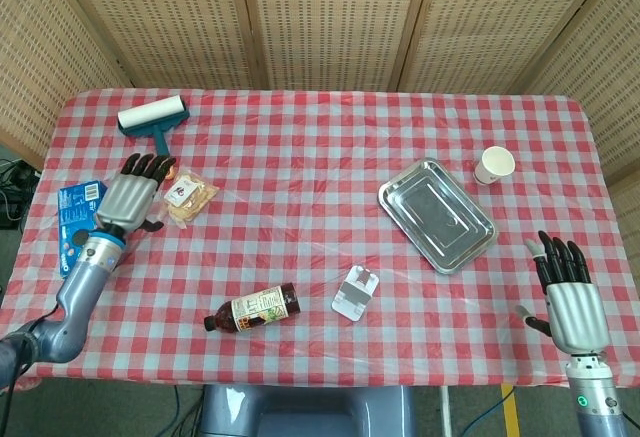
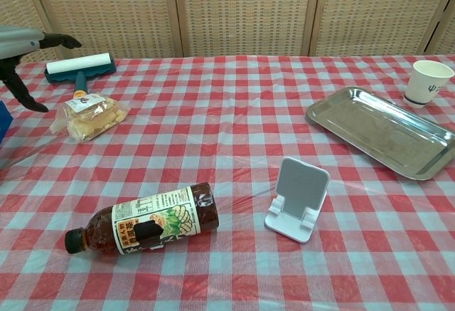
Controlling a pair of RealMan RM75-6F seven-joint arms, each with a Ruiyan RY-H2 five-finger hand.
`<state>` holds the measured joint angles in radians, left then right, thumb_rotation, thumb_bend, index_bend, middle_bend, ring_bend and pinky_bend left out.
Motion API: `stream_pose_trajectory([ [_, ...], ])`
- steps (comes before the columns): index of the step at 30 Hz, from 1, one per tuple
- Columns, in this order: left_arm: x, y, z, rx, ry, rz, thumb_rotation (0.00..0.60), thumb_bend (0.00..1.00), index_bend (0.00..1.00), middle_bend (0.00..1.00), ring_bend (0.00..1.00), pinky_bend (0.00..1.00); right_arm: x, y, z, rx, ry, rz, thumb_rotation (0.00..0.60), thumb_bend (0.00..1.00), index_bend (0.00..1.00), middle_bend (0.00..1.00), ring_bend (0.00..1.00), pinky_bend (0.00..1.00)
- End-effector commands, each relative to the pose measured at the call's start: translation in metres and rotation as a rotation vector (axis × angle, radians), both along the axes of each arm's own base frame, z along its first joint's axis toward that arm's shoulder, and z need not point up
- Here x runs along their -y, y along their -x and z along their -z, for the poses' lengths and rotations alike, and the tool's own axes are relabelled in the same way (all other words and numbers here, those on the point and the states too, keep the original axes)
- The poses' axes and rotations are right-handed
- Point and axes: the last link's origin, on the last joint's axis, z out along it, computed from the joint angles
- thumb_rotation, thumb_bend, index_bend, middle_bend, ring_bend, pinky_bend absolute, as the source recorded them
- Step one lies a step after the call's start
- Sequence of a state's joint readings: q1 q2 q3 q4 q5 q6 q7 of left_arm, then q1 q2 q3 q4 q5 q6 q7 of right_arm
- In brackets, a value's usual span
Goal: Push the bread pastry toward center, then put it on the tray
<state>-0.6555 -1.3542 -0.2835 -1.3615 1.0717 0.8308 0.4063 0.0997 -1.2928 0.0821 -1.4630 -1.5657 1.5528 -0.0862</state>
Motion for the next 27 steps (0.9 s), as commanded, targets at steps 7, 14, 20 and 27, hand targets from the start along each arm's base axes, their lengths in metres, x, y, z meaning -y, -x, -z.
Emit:
stream_pose_trajectory([
  [7,-0.038,0.003,0.026,-0.085,0.086,-0.084,0.600,0.05,0.00,0.00,0.00,0.00,0.006,0.008,0.004,-0.002,-0.012,0.039,0.600,0.06,0.01,0.00,0.00,0.00],
  [14,-0.050,0.003,0.040,-0.096,0.129,-0.111,0.600,0.05,0.00,0.00,0.00,0.00,0.009,0.008,0.002,0.010,0.022,0.012,0.600,0.06,0.03,0.00,0.00,0.00],
  [20,-0.055,0.005,0.052,-0.136,0.152,-0.118,0.600,0.05,0.00,0.00,0.00,0.00,0.009,0.010,0.001,0.011,0.033,0.010,0.600,0.06,0.04,0.00,0.00,0.00],
  [27,-0.055,0.011,0.061,-0.161,0.163,-0.138,0.600,0.20,0.22,0.03,0.03,0.15,0.010,0.011,0.000,0.017,0.039,0.008,0.600,0.06,0.05,0.00,0.00,0.00],
])
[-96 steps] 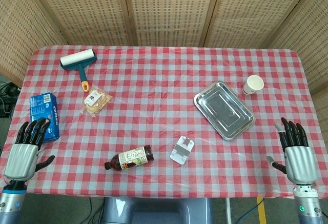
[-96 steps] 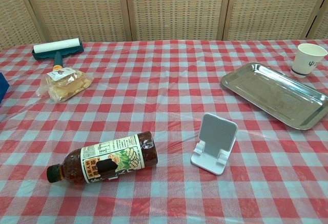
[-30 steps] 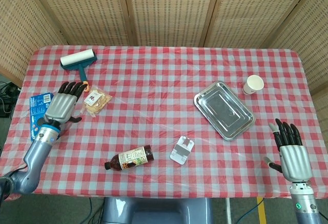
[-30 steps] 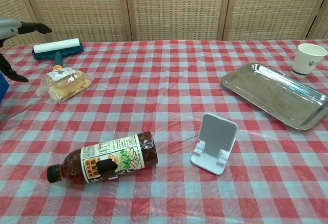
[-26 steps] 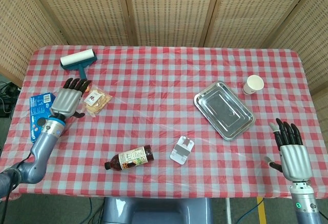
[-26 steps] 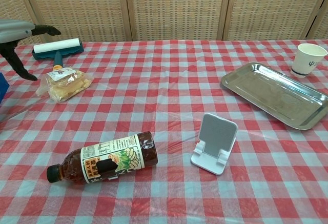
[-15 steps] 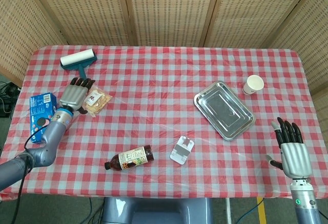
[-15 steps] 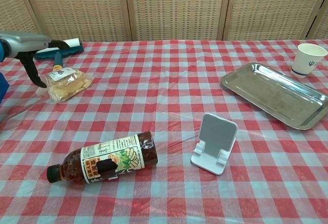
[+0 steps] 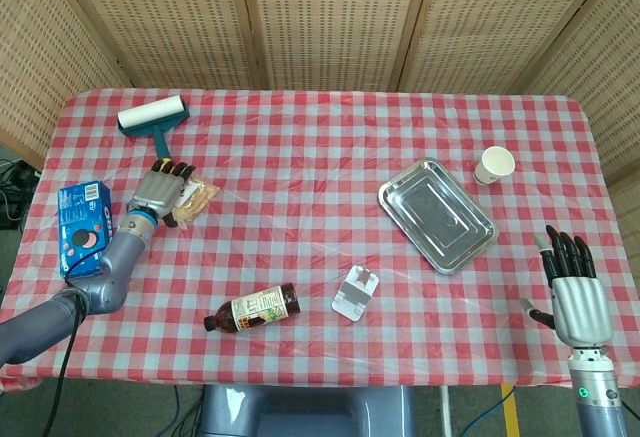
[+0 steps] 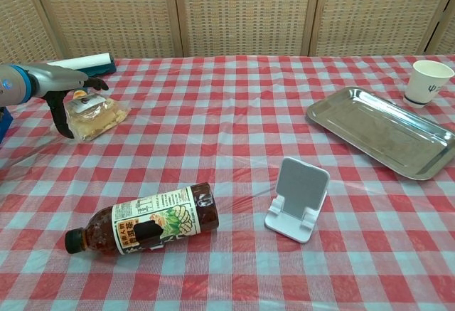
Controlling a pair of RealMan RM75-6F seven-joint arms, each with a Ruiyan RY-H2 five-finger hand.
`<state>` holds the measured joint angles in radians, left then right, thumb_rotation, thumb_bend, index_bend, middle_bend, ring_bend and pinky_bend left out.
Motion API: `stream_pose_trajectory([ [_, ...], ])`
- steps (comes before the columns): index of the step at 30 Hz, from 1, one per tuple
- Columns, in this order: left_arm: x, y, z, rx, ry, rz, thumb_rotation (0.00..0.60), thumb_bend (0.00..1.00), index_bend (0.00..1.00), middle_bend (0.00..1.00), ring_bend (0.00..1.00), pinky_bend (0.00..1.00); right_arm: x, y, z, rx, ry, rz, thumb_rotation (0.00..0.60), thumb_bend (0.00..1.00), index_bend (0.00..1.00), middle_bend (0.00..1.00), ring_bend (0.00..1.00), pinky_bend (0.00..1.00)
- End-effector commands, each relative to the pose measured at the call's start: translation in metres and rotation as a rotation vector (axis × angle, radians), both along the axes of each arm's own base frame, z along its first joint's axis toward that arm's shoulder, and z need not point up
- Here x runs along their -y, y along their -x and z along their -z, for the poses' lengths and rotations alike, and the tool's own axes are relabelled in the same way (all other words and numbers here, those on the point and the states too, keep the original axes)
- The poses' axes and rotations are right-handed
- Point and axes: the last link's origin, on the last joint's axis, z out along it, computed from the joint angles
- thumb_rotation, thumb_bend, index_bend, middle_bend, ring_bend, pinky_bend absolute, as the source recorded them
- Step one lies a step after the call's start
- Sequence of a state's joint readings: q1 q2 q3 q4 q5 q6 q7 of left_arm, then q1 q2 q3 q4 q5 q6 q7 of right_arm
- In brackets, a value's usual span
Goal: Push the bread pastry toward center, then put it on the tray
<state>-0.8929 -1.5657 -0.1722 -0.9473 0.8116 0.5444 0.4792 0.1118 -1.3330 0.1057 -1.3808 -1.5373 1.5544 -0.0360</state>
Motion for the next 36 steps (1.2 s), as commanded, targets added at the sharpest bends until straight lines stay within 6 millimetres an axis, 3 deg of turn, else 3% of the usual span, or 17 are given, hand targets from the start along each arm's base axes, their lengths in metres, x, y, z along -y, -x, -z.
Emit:
stream_pose_trajectory([
  [1,0.001,0.001,0.004,-0.007,-0.004,0.002,0.600,0.28,0.29,0.07,0.07,0.21,0.000,0.000,-0.001,0.004,0.006,-0.006,0.600,0.06,0.05,0.00,0.00,0.00],
  [4,0.003,0.000,0.006,0.000,-0.026,0.016,0.600,0.41,0.37,0.18,0.16,0.29,0.000,-0.001,-0.001,0.005,0.008,-0.011,0.600,0.06,0.05,0.00,0.00,0.00],
  [6,0.004,0.000,0.007,0.003,-0.035,0.025,0.600,0.44,0.38,0.19,0.17,0.29,0.000,0.000,-0.001,0.007,0.007,-0.011,0.600,0.06,0.05,0.00,0.00,0.00],
  [15,0.013,-0.002,-0.001,0.048,-0.074,0.069,0.600,0.44,0.39,0.19,0.17,0.29,-0.002,-0.002,0.000,0.003,0.003,-0.019,0.600,0.06,0.05,0.00,0.00,0.00],
  [19,0.019,-0.015,-0.008,0.089,-0.086,0.107,0.600,0.44,0.39,0.19,0.17,0.28,-0.004,-0.004,-0.001,-0.004,0.006,-0.022,0.600,0.06,0.05,0.00,0.00,0.00],
  [25,0.026,-0.046,-0.004,0.137,-0.075,0.178,0.600,0.44,0.40,0.19,0.17,0.28,-0.004,-0.005,-0.002,0.000,0.003,-0.026,0.600,0.06,0.05,0.00,0.00,0.00],
  [36,0.024,-0.133,0.043,0.191,-0.019,0.317,0.600,0.43,0.41,0.19,0.17,0.28,-0.001,-0.002,-0.006,0.010,0.005,-0.009,0.600,0.06,0.05,0.00,0.00,0.00],
])
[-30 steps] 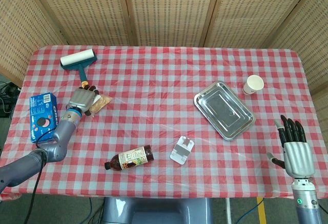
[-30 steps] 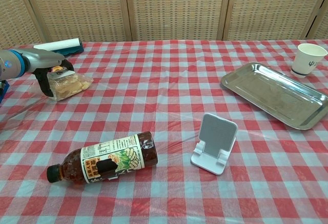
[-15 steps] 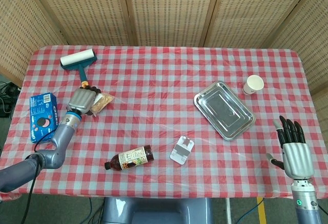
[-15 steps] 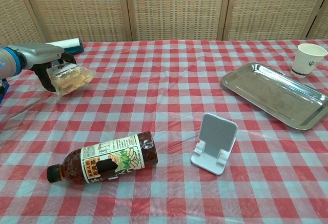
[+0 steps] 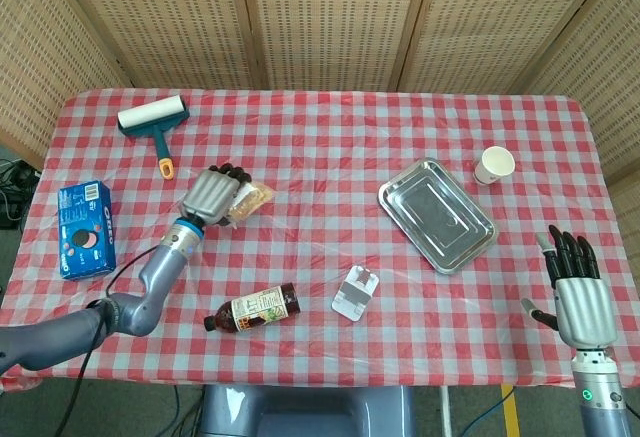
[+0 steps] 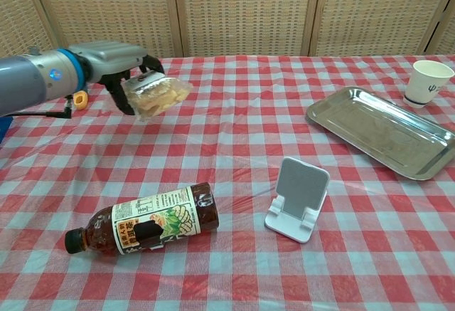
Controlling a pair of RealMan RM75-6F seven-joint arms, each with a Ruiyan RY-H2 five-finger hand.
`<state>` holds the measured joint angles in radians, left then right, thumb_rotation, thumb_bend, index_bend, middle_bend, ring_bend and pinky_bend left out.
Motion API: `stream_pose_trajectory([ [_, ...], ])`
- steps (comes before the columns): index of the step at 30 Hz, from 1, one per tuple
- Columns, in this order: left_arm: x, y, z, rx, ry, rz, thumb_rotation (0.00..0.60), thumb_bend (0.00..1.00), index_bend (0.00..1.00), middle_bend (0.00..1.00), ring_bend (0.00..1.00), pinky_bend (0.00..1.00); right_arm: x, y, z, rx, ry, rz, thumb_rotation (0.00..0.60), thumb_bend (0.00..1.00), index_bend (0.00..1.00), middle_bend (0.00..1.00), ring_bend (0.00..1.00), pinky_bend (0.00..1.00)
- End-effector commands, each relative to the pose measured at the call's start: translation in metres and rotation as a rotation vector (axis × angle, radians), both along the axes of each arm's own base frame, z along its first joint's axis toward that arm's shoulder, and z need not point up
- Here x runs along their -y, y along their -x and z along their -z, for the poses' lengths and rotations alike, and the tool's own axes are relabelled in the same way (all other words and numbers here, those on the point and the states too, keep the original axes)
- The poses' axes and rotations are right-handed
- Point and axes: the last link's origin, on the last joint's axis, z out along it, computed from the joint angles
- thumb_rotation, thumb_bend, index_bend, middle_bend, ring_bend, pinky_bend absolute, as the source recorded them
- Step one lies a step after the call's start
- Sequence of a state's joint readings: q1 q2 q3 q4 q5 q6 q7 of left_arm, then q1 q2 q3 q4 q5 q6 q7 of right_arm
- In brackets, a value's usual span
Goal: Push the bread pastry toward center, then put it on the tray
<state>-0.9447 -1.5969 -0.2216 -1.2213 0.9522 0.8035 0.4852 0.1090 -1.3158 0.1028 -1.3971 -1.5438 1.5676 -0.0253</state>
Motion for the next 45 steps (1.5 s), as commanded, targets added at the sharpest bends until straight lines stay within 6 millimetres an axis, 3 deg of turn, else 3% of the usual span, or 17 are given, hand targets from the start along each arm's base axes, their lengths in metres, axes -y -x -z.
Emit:
stream_pose_trajectory([
  [1,-0.004,-0.033,0.017,0.014,0.006,0.044,0.600,0.43,0.41,0.19,0.17,0.28,0.001,0.001,-0.001,0.002,-0.001,0.003,0.600,0.06,0.05,0.00,0.00,0.00],
  [9,-0.018,-0.087,0.047,0.031,0.006,0.094,0.600,0.43,0.40,0.18,0.17,0.28,0.003,0.009,-0.001,0.007,-0.010,0.029,0.600,0.06,0.05,0.00,0.00,0.00],
  [13,-0.021,-0.103,0.063,0.017,0.024,0.097,0.600,0.41,0.33,0.08,0.10,0.26,0.004,0.013,-0.003,0.012,-0.009,0.044,0.600,0.06,0.05,0.00,0.00,0.00],
  [17,-0.021,-0.116,0.080,0.020,0.053,0.096,0.600,0.40,0.30,0.05,0.07,0.22,0.005,0.016,-0.004,0.015,-0.005,0.057,0.600,0.06,0.05,0.00,0.00,0.00],
  [19,-0.022,-0.119,0.086,0.013,0.058,0.097,0.600,0.28,0.22,0.02,0.03,0.19,0.006,0.018,-0.004,0.015,-0.002,0.064,0.600,0.06,0.05,0.00,0.00,0.00],
  [22,-0.022,-0.120,0.093,0.006,0.065,0.097,0.600,0.03,0.03,0.00,0.00,0.03,0.007,0.021,-0.005,0.007,0.000,0.077,0.600,0.06,0.05,0.00,0.00,0.00],
  [25,-0.024,-0.118,0.093,-0.005,0.060,0.099,0.600,0.00,0.00,0.00,0.00,0.00,0.006,0.023,-0.004,0.001,0.003,0.083,0.600,0.06,0.05,0.00,0.00,0.00],
  [30,-0.027,-0.114,0.082,0.030,0.038,0.095,0.600,0.00,0.00,0.00,0.00,0.00,0.005,0.022,-0.001,-0.009,-0.005,0.081,0.600,0.06,0.05,0.00,0.00,0.00],
  [36,-0.029,-0.104,0.052,0.097,0.029,0.092,0.600,0.00,0.00,0.00,0.00,0.00,0.003,0.016,0.001,-0.018,-0.012,0.061,0.600,0.06,0.05,0.00,0.00,0.00],
  [45,-0.009,-0.048,-0.031,0.162,-0.087,0.101,0.600,0.00,0.00,0.00,0.00,0.00,0.002,0.013,0.008,-0.022,-0.039,0.053,0.600,0.06,0.05,0.00,0.00,0.00],
])
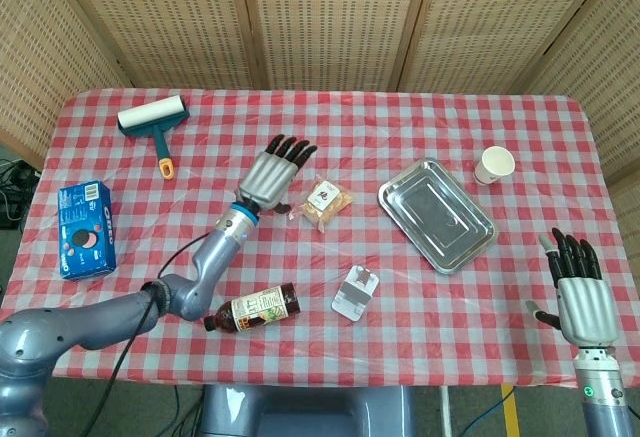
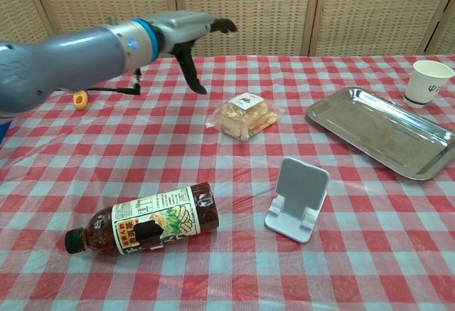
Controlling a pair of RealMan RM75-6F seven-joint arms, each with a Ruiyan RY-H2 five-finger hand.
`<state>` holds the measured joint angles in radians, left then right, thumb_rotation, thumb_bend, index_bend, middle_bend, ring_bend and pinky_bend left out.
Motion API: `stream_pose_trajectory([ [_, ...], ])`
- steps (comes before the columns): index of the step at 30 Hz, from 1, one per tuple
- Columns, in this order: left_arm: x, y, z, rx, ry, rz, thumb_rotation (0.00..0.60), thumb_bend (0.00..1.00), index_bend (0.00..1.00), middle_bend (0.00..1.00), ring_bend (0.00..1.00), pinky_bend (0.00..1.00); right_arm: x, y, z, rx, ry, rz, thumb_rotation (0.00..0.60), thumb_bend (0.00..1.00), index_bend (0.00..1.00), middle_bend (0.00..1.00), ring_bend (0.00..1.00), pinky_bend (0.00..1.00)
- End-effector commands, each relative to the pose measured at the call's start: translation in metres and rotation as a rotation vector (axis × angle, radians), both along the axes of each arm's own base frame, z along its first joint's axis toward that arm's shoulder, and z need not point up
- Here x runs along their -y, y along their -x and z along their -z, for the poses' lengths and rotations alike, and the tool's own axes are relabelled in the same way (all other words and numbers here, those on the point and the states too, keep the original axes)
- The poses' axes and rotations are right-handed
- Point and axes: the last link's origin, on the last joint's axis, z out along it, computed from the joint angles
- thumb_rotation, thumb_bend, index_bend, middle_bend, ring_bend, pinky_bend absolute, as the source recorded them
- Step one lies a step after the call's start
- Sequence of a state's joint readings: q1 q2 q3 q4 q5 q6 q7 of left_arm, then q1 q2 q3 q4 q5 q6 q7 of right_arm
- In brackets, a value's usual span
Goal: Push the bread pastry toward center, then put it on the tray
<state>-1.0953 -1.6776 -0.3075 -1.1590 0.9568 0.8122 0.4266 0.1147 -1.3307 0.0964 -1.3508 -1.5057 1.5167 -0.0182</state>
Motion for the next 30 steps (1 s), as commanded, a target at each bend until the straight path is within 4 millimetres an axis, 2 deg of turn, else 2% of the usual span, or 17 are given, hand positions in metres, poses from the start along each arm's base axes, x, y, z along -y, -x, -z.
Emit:
stream_pose_trajectory([
  [1,0.015,0.041,-0.050,0.041,-0.073,-0.022,0.600,0.00,0.00,0.00,0.00,0.00,0.000,-0.001,0.003,0.000,-0.010,-0.005,0.600,0.06,0.05,0.00,0.00,0.00],
  [3,0.025,0.058,-0.066,0.075,-0.092,-0.048,0.600,0.00,0.00,0.00,0.00,0.00,0.000,-0.002,0.004,-0.001,-0.015,-0.008,0.600,0.06,0.05,0.00,0.00,0.00],
  [5,0.044,0.082,-0.082,0.121,-0.099,-0.089,0.600,0.00,0.00,0.00,0.00,0.00,0.000,-0.003,0.006,-0.001,-0.020,-0.006,0.600,0.06,0.05,0.00,0.00,0.00],
  [9,0.077,0.119,-0.102,0.123,-0.138,-0.122,0.600,0.00,0.00,0.00,0.00,0.00,0.001,-0.003,0.008,-0.001,-0.025,-0.003,0.600,0.06,0.05,0.00,0.00,0.00],
  [14,0.118,0.162,-0.115,0.098,-0.192,-0.175,0.600,0.00,0.00,0.00,0.00,0.00,0.001,-0.006,0.010,-0.002,-0.033,-0.012,0.600,0.06,0.05,0.00,0.00,0.00],
  [20,0.166,0.208,-0.116,0.131,-0.201,-0.275,0.600,0.00,0.00,0.00,0.00,0.00,0.002,-0.009,0.014,-0.002,-0.037,-0.025,0.600,0.06,0.05,0.00,0.00,0.00],
  [23,0.181,0.226,-0.117,0.143,-0.214,-0.308,0.600,0.00,0.00,0.00,0.00,0.00,0.004,-0.010,0.014,0.002,-0.030,-0.029,0.600,0.06,0.05,0.00,0.00,0.00],
  [26,0.187,0.242,-0.121,0.155,-0.230,-0.335,0.600,0.00,0.00,0.00,0.00,0.00,0.011,-0.014,0.013,0.016,-0.023,-0.025,0.600,0.06,0.05,0.00,0.00,0.00],
  [30,0.191,0.255,-0.125,0.165,-0.232,-0.365,0.600,0.00,0.00,0.00,0.00,0.00,0.032,-0.035,0.010,-0.006,-0.015,-0.086,0.600,0.06,0.06,0.00,0.00,0.00],
])
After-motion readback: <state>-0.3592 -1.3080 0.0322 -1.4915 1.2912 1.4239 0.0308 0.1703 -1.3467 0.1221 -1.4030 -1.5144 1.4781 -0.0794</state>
